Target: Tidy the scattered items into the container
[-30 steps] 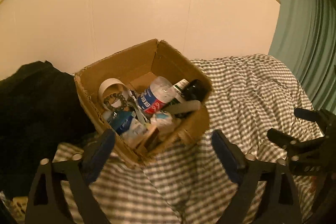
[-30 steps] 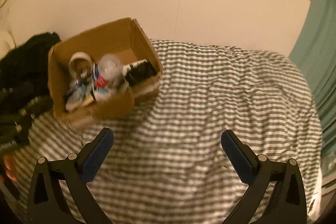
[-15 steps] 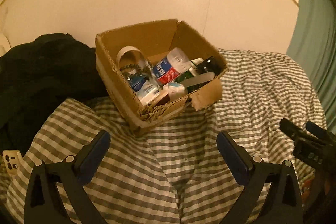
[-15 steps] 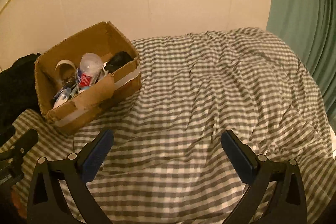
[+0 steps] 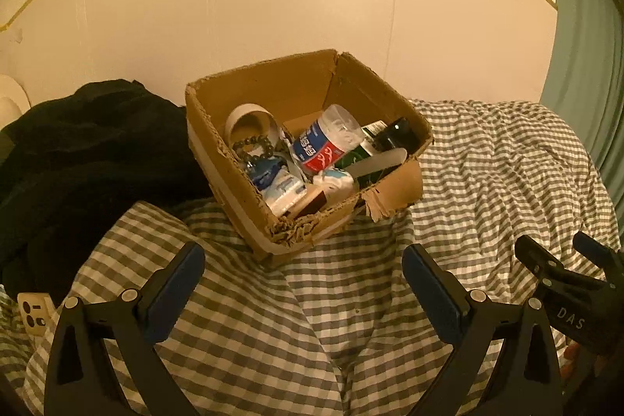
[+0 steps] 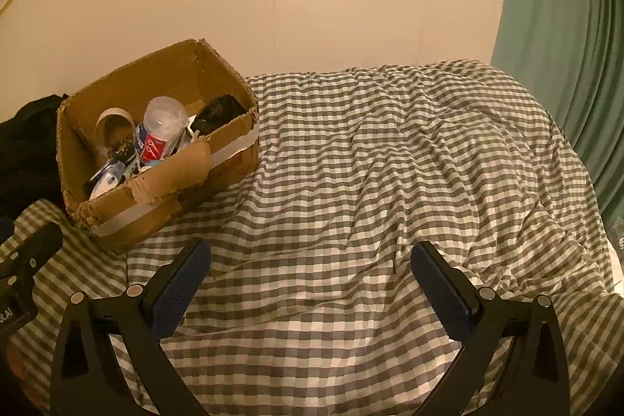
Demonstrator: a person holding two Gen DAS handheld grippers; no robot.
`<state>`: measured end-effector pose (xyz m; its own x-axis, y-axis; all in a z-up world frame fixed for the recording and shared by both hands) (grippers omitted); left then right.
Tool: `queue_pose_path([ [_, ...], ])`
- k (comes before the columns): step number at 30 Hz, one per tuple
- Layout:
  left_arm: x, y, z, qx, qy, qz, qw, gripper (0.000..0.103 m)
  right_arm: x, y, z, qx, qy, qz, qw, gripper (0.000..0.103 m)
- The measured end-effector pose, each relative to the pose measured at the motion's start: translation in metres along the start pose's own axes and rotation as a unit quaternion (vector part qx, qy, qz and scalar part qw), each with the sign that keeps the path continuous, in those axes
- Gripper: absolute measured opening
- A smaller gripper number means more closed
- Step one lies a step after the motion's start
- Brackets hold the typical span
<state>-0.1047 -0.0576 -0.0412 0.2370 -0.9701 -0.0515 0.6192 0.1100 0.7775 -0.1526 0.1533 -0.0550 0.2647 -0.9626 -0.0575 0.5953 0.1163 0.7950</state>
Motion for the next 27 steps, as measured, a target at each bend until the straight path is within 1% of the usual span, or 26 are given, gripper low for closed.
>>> queue_pose_path([
  [3,0.0,0.0,0.0,0.005,0.002,0.0,1.0,0.103,0.0,0.0,0.0,0.001,0.003,-0.003,1.0,0.103],
  [6,-0.001,-0.001,0.0,0.004,0.001,0.01,0.9999,0.103,-0.002,0.002,0.001,-0.002,0.0,-0.003,1.0,0.103],
  [9,-0.002,-0.002,0.0,0.006,0.0,0.003,1.0,0.103,-0.003,0.002,0.0,-0.007,-0.001,-0.014,1.0,0.103],
  [12,-0.003,-0.003,-0.001,0.01,-0.002,0.012,0.9999,0.103,-0.005,0.002,0.0,-0.009,-0.006,-0.016,1.0,0.103],
  [15,-0.005,-0.006,-0.002,0.017,-0.014,0.019,0.9996,0.103,-0.007,0.002,0.0,-0.009,-0.013,-0.013,1.0,0.103],
  [18,-0.011,-0.008,-0.003,0.024,-0.041,0.026,0.9985,0.103,-0.007,0.0,-0.001,-0.003,-0.011,-0.016,1.0,0.103],
  [20,-0.015,-0.01,-0.005,0.03,-0.051,0.033,0.9977,0.103,-0.006,-0.002,-0.002,0.0,-0.009,-0.018,1.0,0.103],
  [27,-0.01,-0.012,-0.006,0.037,-0.034,0.031,0.9983,0.103,-0.005,-0.003,-0.003,0.003,-0.005,-0.021,1.0,0.103],
])
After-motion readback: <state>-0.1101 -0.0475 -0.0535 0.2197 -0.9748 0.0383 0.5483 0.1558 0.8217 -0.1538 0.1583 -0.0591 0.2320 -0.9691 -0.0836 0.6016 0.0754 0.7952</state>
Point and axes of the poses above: each gripper's, at about its wrist camera, not at the fingertips, and y roughly against the way its jaws point, x to its left, z to its top, the point moved 2 cm from there along -y, roughly the way its jaws point, and after that the axes turned 11 degrees about x, right-handed, at the moved point
